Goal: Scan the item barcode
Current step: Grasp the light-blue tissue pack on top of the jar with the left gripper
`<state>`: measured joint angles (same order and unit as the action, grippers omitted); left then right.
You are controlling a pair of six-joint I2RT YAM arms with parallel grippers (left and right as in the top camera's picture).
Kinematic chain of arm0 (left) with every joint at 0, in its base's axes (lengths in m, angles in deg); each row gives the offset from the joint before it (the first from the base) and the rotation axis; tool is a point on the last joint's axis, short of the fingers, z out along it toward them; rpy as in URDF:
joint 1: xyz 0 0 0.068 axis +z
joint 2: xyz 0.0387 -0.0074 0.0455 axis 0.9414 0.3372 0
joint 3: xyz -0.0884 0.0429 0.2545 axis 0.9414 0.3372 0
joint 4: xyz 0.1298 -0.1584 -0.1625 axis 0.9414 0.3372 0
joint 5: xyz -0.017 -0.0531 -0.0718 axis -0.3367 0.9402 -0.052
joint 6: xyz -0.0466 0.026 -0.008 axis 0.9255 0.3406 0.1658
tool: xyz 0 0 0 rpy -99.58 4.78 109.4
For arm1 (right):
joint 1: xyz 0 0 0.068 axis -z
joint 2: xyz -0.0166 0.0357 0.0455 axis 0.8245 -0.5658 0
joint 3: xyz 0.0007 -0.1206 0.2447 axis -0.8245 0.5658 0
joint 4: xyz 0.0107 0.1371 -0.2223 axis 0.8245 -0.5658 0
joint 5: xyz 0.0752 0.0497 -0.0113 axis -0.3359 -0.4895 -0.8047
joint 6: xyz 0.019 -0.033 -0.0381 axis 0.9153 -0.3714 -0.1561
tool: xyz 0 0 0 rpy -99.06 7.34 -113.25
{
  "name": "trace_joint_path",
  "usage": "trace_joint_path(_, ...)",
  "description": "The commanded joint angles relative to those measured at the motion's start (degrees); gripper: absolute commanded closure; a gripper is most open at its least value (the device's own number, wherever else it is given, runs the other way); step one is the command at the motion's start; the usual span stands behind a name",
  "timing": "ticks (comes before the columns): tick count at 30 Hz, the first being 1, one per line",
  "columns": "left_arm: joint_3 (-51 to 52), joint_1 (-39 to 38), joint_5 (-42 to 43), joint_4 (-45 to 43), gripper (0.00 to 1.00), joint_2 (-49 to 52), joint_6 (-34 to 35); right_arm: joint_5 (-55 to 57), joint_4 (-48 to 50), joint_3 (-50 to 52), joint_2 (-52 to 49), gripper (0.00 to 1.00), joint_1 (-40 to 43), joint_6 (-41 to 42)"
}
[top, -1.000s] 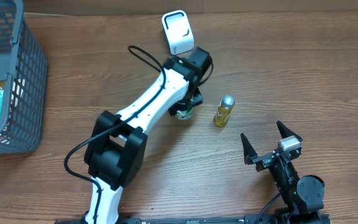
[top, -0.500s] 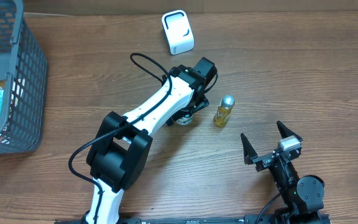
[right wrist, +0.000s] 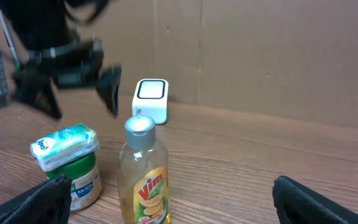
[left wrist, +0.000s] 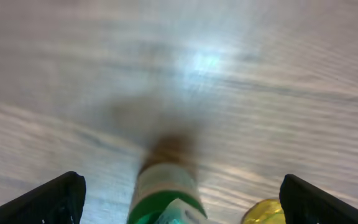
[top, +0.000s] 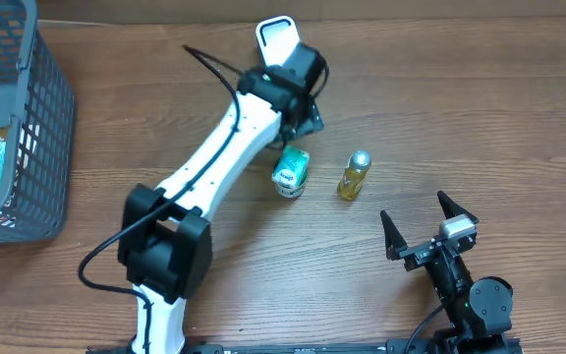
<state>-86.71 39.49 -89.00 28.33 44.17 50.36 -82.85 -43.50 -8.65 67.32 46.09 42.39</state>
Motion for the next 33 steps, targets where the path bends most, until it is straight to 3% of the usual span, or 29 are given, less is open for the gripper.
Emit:
trace_joint_path(1, -5.4, 1.8, -0.2, 1.0, 0.01, -2.3, -12.8, 0.5, 0.2, 0.5, 0.4, 0.0, 0.2, -0.2)
trace_joint_path(7, -8.3, 3.8, 10.5, 5.4, 0.0, -2.3, -35.5, 0.5, 0.2, 0.5, 0.4, 0.0, 0.2, -0.2)
trace_joint_path(9, -8.3, 4.5, 12.9, 7.7, 0.03, -2.3, -39.6, 0.5, 0.2, 0.6, 0.4, 0.0, 0.2, -0.2)
trace_joint_path(13, -8.2, 5.8, 17.2, 12.8, 0.34, -2.3, -45.0, 0.5, 0.2, 0.5, 0.4, 0.0, 0.2, -0.2)
trace_joint_path(21, -6.1, 6.7, 24.2, 18.0, 0.7, -2.2, -47.8, 0.5, 0.2, 0.5, 0.4, 0.0, 0.2, -0.2)
trace_joint_path(33, 5.3, 6.4, 29.4, 8.9, 0.61, -2.1, -47.7, 0.5, 0.2, 0.5, 0.4, 0.0, 0.2, -0.2)
